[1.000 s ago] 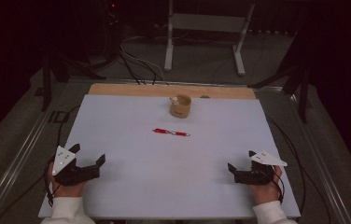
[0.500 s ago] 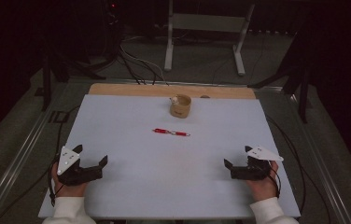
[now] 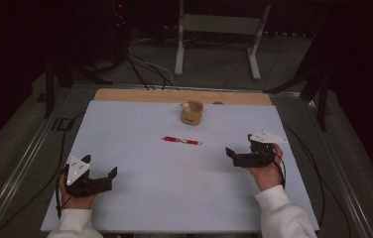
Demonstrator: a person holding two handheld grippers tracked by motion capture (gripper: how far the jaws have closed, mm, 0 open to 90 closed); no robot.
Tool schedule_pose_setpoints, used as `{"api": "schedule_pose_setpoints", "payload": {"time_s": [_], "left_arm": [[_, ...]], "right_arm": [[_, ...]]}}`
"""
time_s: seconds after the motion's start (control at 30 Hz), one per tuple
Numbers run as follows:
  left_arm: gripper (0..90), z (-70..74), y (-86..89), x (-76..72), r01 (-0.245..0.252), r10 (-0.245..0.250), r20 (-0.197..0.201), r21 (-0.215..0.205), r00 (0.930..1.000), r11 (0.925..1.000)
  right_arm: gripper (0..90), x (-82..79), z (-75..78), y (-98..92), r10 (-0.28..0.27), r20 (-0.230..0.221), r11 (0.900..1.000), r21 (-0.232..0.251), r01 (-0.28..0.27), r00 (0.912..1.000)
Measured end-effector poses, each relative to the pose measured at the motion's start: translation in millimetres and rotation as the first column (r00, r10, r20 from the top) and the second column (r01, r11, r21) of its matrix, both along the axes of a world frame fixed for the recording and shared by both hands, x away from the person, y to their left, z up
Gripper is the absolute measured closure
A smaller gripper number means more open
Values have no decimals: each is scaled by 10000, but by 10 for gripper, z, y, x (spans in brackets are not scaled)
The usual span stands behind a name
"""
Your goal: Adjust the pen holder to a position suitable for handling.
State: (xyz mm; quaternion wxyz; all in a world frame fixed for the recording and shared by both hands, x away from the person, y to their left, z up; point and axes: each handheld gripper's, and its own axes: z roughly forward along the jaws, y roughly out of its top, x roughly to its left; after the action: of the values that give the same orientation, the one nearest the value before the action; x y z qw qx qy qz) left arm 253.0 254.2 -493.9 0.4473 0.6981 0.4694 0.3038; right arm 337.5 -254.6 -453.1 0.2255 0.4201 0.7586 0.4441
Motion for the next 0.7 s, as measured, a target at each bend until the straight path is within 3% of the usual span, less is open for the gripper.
{"api": "schedule_pose_setpoints", "payload": {"time_s": [0.2, 0.37, 0.7], "left_arm": [[1, -15, 6, 11, -64, 63, -109, -39, 9999, 10000], [2, -20, 4, 14, -52, 52, -117, -17, 9999, 10000], [1, -13, -20, 7, -35, 35, 56, -10, 10000, 10000]], "right_arm": [[0, 235, 68, 106, 31, -42, 9996, 294, -30, 10000], [0, 417, 102, 213, 41, -45, 9997, 241, -40, 10000], [0, 863, 15, 429, -318, -383, 9969, 710, 344, 9988]]}}
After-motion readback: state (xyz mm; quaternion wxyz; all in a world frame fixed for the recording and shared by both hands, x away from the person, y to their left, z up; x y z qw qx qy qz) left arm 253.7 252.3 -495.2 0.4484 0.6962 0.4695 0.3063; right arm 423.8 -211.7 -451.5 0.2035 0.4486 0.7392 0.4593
